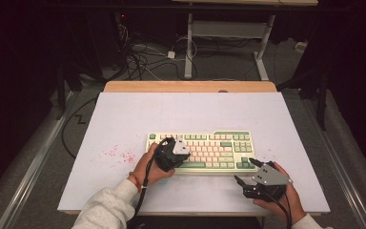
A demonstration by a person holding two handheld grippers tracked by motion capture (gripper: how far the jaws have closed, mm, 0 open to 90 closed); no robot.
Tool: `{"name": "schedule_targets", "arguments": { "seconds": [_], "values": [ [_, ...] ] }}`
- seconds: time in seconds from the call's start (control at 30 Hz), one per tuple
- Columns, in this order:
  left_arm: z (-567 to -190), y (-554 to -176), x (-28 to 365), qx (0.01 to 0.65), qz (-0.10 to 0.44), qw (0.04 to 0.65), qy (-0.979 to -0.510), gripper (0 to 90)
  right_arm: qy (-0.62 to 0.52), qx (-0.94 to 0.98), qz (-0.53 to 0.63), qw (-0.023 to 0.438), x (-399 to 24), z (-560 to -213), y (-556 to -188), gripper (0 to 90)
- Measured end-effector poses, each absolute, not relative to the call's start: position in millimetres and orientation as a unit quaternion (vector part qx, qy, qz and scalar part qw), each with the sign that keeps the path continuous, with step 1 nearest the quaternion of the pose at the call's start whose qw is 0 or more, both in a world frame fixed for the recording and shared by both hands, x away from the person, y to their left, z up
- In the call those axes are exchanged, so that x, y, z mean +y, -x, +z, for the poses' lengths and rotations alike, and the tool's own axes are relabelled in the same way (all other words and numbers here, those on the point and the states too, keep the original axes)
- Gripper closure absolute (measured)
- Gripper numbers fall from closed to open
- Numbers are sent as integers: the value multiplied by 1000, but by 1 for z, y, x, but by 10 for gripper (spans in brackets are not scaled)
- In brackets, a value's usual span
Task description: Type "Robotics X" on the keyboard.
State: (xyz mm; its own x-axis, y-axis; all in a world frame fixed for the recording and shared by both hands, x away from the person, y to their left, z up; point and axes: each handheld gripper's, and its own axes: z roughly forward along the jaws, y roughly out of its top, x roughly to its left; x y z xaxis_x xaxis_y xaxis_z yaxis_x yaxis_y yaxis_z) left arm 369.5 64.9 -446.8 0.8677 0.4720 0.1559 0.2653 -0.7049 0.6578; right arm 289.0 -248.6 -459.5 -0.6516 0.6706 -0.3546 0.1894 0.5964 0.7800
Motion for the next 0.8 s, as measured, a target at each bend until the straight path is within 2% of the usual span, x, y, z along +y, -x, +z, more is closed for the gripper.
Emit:
{"name": "schedule_targets", "arguments": {
  "seconds": [0.27, 0.33, 0.4, 0.6, 0.8],
  "values": [
    [-439, -368, 75, 204, 172, 348, -899, 756, -259, 832, 366, 328, -249, -459, -289, 258],
    [-438, -367, 78, 204, 184, 350, -896, 693, -260, 831, 366, 328, -249, -459, -289, 259],
    [-436, -366, 81, 206, 189, 358, -891, 678, -262, 831, 366, 328, -249, -459, -289, 259],
    [-434, -362, 90, 207, 211, 366, -883, 556, -261, 830, 366, 329, -249, -459, -289, 259],
    [-433, -357, 96, 213, 235, 367, -874, 356, -261, 830, 367, 328, -249, -459, -289, 260]
  ]
}}
